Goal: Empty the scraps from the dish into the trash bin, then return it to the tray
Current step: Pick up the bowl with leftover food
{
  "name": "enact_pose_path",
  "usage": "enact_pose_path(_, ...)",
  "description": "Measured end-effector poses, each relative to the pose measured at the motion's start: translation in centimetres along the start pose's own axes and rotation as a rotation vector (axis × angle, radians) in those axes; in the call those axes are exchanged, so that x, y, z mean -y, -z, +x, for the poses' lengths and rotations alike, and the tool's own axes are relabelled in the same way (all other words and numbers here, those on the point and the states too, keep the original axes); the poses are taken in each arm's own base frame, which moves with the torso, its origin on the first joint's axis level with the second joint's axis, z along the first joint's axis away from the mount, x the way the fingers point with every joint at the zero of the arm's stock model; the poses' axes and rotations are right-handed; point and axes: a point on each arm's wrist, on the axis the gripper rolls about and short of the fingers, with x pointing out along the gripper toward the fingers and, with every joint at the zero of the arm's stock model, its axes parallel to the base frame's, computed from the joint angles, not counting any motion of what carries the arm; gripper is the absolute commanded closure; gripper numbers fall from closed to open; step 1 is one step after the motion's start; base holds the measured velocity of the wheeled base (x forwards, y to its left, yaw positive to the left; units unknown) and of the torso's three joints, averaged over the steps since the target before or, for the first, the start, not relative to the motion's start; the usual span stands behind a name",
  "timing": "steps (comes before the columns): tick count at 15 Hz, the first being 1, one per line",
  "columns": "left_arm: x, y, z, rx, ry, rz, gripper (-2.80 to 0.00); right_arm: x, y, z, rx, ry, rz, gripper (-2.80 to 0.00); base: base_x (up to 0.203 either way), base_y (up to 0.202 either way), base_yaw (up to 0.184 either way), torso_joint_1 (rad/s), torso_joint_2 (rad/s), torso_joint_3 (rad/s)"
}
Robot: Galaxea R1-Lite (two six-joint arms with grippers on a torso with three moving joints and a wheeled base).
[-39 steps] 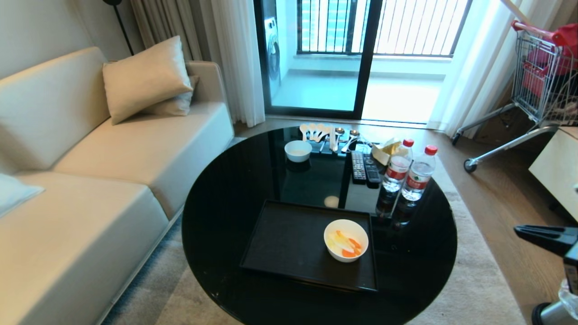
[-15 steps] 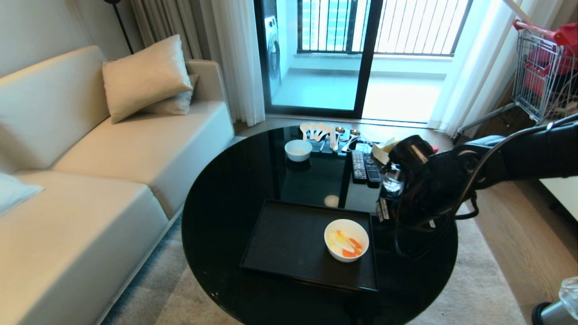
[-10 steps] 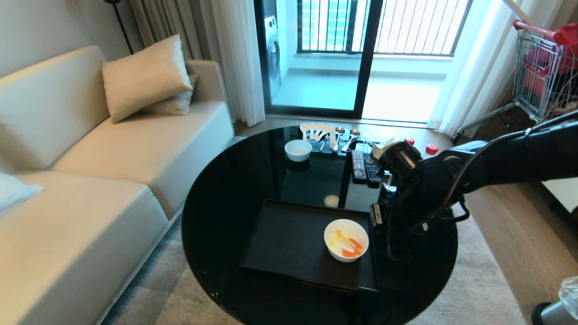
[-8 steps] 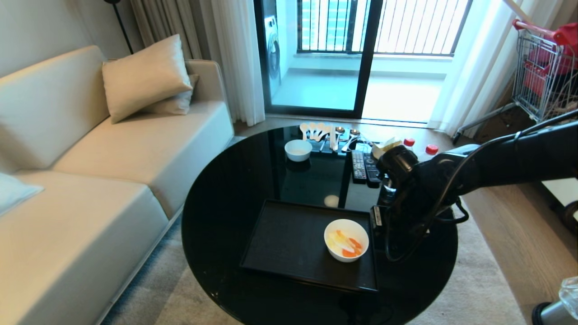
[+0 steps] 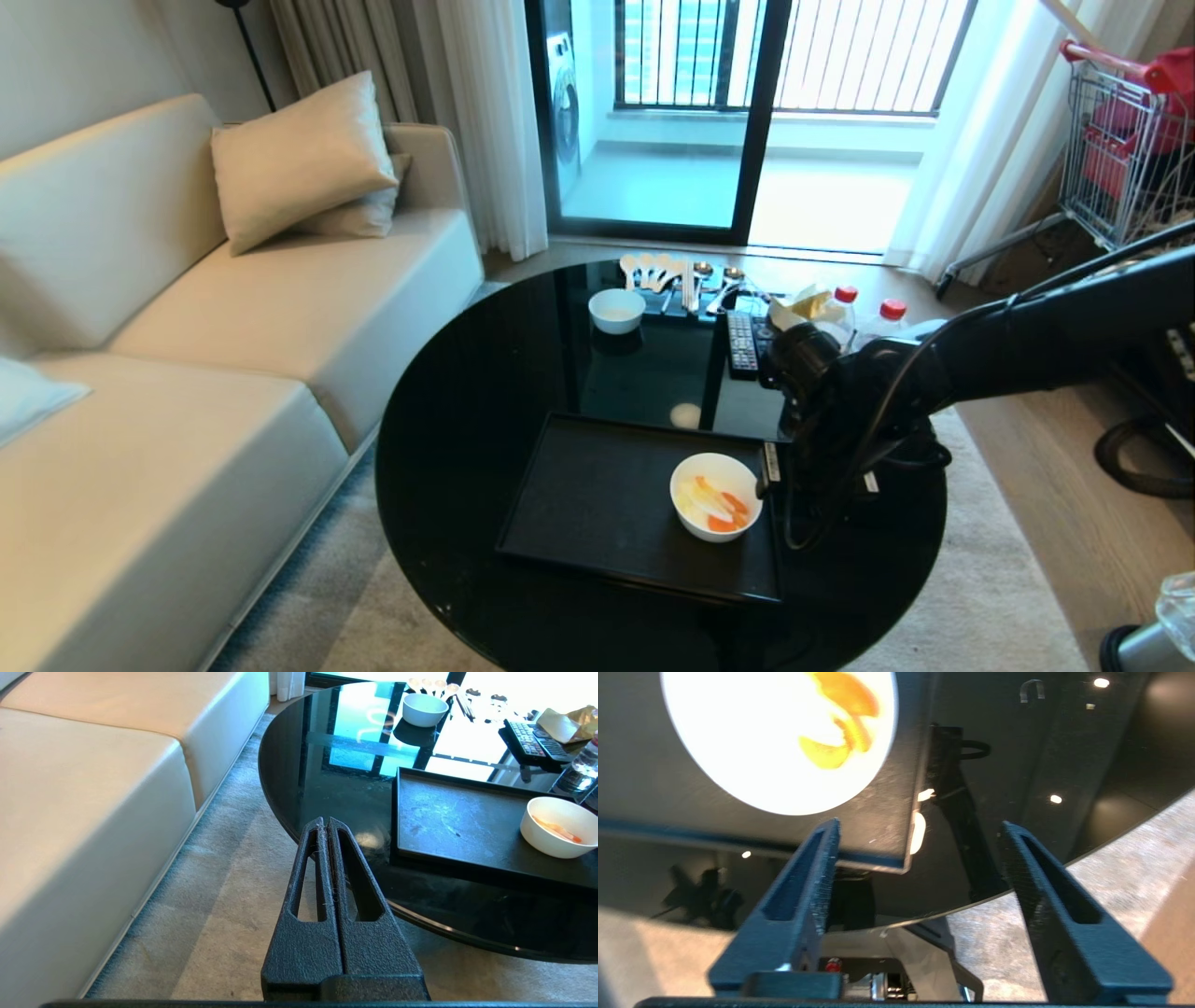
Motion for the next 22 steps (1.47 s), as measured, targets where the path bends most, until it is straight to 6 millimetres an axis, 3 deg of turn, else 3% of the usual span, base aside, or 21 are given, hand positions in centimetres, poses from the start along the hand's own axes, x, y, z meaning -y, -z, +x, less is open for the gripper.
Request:
enact_pose_path(12, 0.0, 0.0, 0.0, 0.0, 0.0, 0.0, 0.0, -2.3, 0.9, 3.8, 0.003, 0.072, -0.008, -2.8, 0.0, 0.0, 0.0, 0.0, 0.0, 0.0)
enact_pose_path(22, 0.0, 0.0, 0.0, 0.0, 0.0, 0.0, 0.0, -3.3, -0.3, 5.9, 0.039, 0.054, 0.001, -2.8, 0.0, 0.0, 0.0, 0.0, 0.0, 0.0)
